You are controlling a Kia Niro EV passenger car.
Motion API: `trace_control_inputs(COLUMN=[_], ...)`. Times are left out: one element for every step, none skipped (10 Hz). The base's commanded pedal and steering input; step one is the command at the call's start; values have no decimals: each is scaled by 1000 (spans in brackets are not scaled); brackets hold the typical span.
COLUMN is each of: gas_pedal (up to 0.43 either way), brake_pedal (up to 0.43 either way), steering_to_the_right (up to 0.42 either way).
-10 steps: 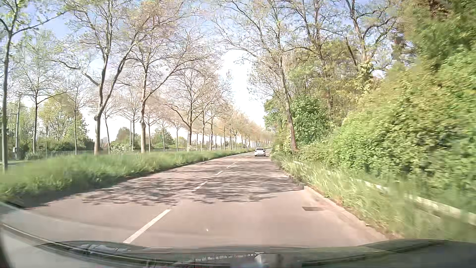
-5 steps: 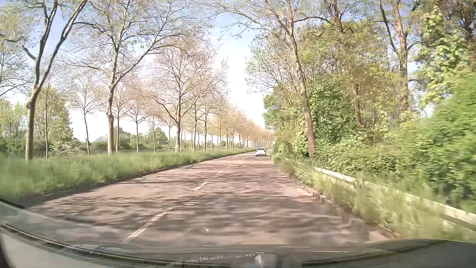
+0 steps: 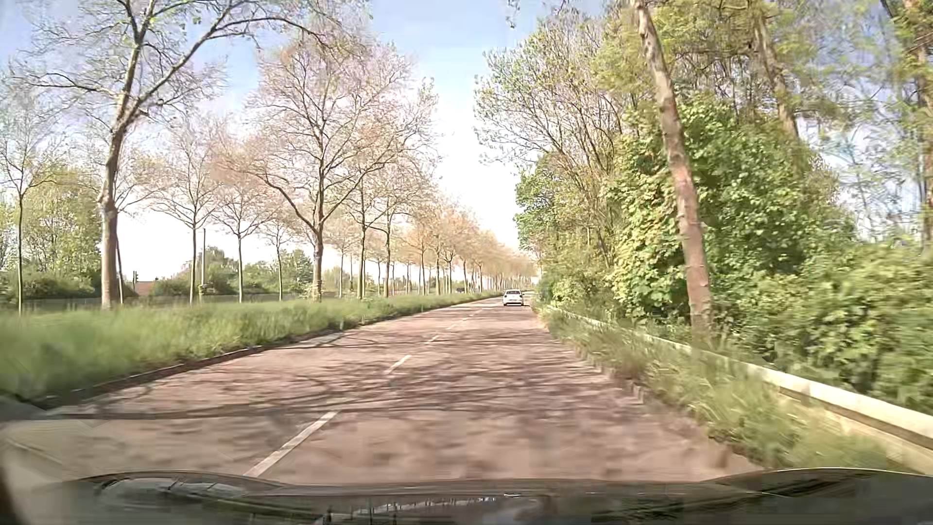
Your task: Follow the waypoints while adhering to traffic rules and regulations
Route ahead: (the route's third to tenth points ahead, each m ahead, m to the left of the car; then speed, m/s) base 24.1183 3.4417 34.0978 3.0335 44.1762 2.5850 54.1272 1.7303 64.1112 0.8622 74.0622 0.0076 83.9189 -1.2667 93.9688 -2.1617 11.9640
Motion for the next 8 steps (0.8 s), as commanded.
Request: trace_control_inputs(gas_pedal=[98,98,98,98,98,98,98,98], brake_pedal=[0,0,0,0,0,0,0,0], steering_to_the_right=[6,6,6,6,6,6,6,6])
